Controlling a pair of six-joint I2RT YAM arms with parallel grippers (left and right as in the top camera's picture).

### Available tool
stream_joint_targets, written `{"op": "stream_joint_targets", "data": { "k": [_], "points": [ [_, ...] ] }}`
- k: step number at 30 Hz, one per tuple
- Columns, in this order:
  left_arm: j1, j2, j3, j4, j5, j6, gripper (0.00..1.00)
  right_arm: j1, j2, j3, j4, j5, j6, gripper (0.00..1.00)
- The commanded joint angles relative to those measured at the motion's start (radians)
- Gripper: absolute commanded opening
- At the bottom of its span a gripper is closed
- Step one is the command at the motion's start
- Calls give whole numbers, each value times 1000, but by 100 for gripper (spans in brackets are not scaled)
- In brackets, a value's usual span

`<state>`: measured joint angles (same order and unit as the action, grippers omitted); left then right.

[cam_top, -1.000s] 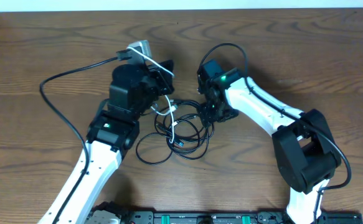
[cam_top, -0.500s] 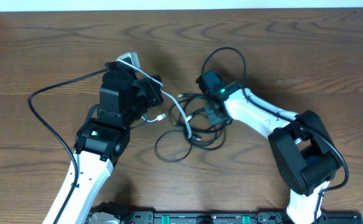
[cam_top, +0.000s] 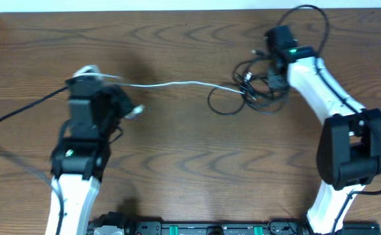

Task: Untangle cables
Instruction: 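Bring the right gripper back to grasp cables beside the left gripper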

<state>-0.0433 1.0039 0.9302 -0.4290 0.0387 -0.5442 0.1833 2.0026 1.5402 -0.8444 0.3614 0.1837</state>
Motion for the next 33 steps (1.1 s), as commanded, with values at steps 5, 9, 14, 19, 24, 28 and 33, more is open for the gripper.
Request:
{"op": "stream_joint_targets", "data": {
  "k": [5, 9, 14, 19, 24, 28, 33],
  "points": [
    [74, -81, 24, -31, 3, 3, 7, -39, -2, 2, -28, -465, -205, 1],
    [75, -76, 24, -19, 87, -109, 8, -38, -2, 3, -32, -471, -201, 20],
    [74, -15, 24, 0, 349, -146, 7, -36, -2, 18, -43, -644, -181, 65],
    [18, 105, 23, -4, 433, -148, 8, -45, -9, 38, -48, -907, -169, 72],
    [-73, 246, 23, 24, 433, -150, 39, -32, -9, 26, -73, -1044, -171, 62],
    [-127, 344, 23, 71, 433, -150, 75, 27, -6, -2, -39, -831, -170, 67],
    [-176, 418, 23, 138, 434, -195, 84, 108, 0, -53, 37, -709, -171, 72]
  ]
}}
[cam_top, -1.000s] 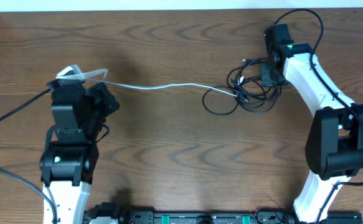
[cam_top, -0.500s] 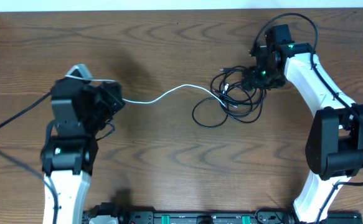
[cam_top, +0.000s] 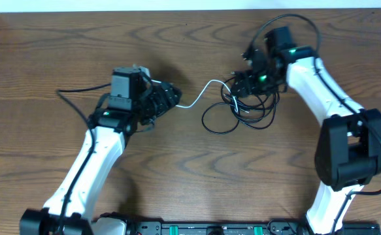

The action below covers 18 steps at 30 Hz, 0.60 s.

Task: Untangle cables
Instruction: 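Bring the right gripper back to grasp cables beside the left gripper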

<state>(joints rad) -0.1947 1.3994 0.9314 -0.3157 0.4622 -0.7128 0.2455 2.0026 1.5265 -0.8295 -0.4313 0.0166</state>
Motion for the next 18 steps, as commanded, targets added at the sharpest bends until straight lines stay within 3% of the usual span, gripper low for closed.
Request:
{"op": "stream_joint_targets", "data": {
  "k": [1, 8, 10, 11, 14, 15, 18],
  "points": [
    [-34, 31, 22, 37, 10, -26, 84, 52, 0, -53, 39, 98, -3, 72],
    [-93, 37, 22, 83, 24, -26, 84, 57, 1, -183, 171, 114, -33, 71],
    [-105, 37, 22, 91, 24, -26, 84, 58, 1, -195, 163, 73, -34, 55],
    [-111, 37, 22, 98, 23, -26, 84, 58, 0, -195, 141, 11, -54, 34],
    [-113, 37, 22, 108, 16, -26, 84, 57, -11, -191, 135, -92, -60, 8],
    [-113, 37, 22, 116, 16, -26, 84, 57, -15, -190, 138, -114, -59, 1],
    [-113, 37, 22, 122, 16, -26, 84, 55, -33, -166, 103, -200, -59, 1]
  ]
}}
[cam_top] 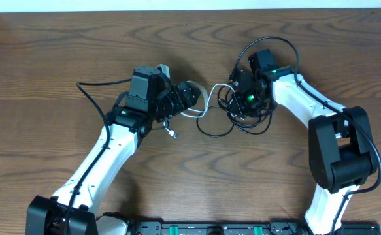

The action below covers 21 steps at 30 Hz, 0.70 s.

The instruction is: Untangle cables

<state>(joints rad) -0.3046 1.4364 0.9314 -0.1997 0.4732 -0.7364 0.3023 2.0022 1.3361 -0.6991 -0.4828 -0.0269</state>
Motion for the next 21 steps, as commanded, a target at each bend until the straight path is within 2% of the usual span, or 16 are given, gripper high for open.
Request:
{"op": "stream_joint_targets", "data": {
  "k": [1, 5, 8, 10, 13, 17, 20, 21],
  "points": [
    [-3, 0, 22, 6, 5, -2, 84, -5, -46, 40, -51, -184, -16, 1],
    [-8, 0, 22, 8, 5, -2, 84, -39, -134, 129, -155, -403, -17, 1],
    [-12, 0, 22, 8, 5, -2, 84, -70, -198, 166, -163, -546, -31, 1],
    [-15, 0, 22, 8, 5, -2, 84, -79, -229, 165, -176, -486, -31, 1],
    [-18, 0, 22, 8, 5, -2, 84, -46, -218, 119, -200, -235, 24, 1],
    [-18, 0, 22, 7, 6, -2, 84, 14, -180, 61, -206, -230, 33, 1],
    [-18, 0, 22, 7, 6, -2, 84, 13, -195, 140, -245, -151, 17, 2],
    [-20, 0, 22, 8, 10, -2, 79, 4, -205, 175, -267, -151, -6, 1]
  ]
}}
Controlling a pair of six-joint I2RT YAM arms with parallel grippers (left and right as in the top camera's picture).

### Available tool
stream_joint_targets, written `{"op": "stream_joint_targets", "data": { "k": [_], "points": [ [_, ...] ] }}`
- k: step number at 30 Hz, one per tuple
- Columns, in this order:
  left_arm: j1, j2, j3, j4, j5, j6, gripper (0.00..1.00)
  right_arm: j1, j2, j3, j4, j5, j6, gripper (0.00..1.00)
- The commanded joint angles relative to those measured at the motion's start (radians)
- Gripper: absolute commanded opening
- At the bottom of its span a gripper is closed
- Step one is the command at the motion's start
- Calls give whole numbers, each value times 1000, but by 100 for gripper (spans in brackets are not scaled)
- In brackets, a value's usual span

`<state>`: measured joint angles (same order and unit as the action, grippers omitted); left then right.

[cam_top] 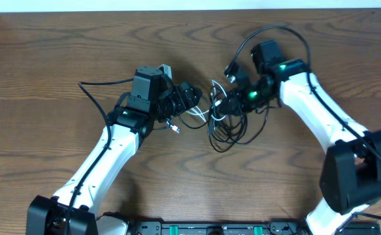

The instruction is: Untangle cables

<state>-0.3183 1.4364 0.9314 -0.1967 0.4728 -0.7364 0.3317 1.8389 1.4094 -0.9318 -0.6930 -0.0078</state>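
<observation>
A thin white cable point(198, 116) lies slack in small loops at mid-table, its plug end point(175, 128) under the left arm. A tangle of black cables point(232, 127) sits beside it, with loops hanging toward the front. My left gripper point(194, 98) is at the white cable's loops and looks shut on the cable. Coming in from the right, my right gripper point(225, 102) is shut on the top of the black tangle. The two grippers are only a short gap apart. Where white and black cross is hidden among the fingers.
The brown wooden table point(59, 52) carries only the cables. Each arm's own black lead point(102, 83) trails over the surface behind it. A dark equipment rail point(197, 228) runs along the front edge.
My right gripper has moved left and slightly forward with the black tangle, which now hangs lower in longer loops. The left gripper has barely shifted, and the white cable is more bunched.
At first my left gripper was far left with the white cable stretched nearly straight to the black tangle at my right gripper. Then the left gripper stood nearer mid-table with the cable slack. Then both were close together, and now they nearly meet.
</observation>
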Motion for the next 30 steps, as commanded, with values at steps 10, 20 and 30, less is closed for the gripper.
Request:
{"op": "stream_joint_targets", "data": {
  "k": [10, 20, 30],
  "points": [
    [-97, 0, 22, 5, 17, 115, 68, -55, -62, 214, -48, 143, 34, 1],
    [-155, 57, 22, 27, 5, 99, 98, -56, -62, 214, -47, 141, 36, 1],
    [-217, 220, 22, 232, -50, 100, 82, -56, -62, 214, -66, 124, 38, 1]
  ]
}}
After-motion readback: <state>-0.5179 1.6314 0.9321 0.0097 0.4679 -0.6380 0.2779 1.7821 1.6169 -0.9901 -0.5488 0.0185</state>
